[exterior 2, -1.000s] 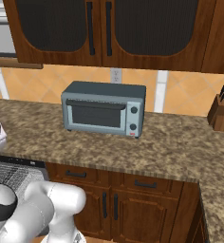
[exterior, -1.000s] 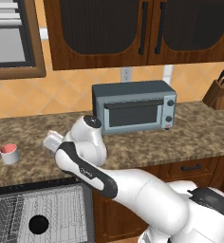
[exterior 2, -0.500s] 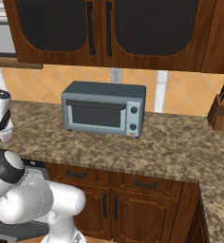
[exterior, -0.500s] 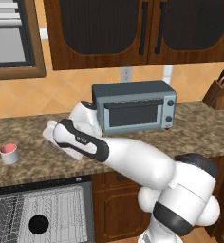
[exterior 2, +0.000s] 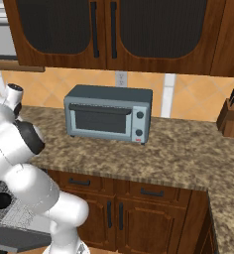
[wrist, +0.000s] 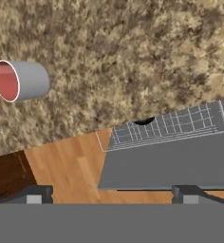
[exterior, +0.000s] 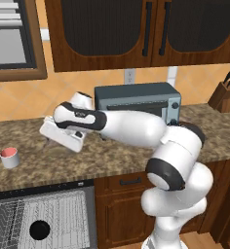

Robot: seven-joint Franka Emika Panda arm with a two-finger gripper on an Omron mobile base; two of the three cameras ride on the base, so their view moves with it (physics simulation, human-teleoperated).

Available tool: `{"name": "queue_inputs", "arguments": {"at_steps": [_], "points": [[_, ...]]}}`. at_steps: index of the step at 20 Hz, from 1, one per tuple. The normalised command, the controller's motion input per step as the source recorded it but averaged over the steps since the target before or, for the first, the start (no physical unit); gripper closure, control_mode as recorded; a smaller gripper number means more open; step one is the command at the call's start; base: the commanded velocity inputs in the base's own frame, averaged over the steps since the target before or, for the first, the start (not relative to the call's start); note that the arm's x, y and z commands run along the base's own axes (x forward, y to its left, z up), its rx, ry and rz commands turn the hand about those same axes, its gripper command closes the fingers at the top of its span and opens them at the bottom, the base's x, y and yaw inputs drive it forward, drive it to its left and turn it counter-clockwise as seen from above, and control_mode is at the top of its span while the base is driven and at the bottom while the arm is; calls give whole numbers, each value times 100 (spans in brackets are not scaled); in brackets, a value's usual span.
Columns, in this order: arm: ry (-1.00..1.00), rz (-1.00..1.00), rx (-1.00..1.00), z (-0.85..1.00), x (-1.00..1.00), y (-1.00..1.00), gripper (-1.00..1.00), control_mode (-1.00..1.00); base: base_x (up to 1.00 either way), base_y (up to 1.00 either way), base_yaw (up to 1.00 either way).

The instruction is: Pick up the cup and bowl from the counter, place them in the dishwasher, and close the dishwasher door.

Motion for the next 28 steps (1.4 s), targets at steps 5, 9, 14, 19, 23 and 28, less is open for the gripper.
{"name": "queue_inputs", "arguments": {"at_steps": [5, 9, 14, 19, 23, 28], "points": [[-9, 9, 0, -14, 1, 72, -100, -100, 0, 0, 0], [-2, 9, 0, -2, 3, 64, -100, -100, 0, 0, 0], [0, 5, -1, 0, 6, 42, -100, -100, 0, 0, 0], [0, 0, -1, 0, 15, 10, -100, -100, 0, 0, 0], [0, 0, -2, 0, 41, 26, -100, -100, 0, 0, 0], [0, 0, -2, -16, 50, 24, -100, -100, 0, 0, 0]]}}
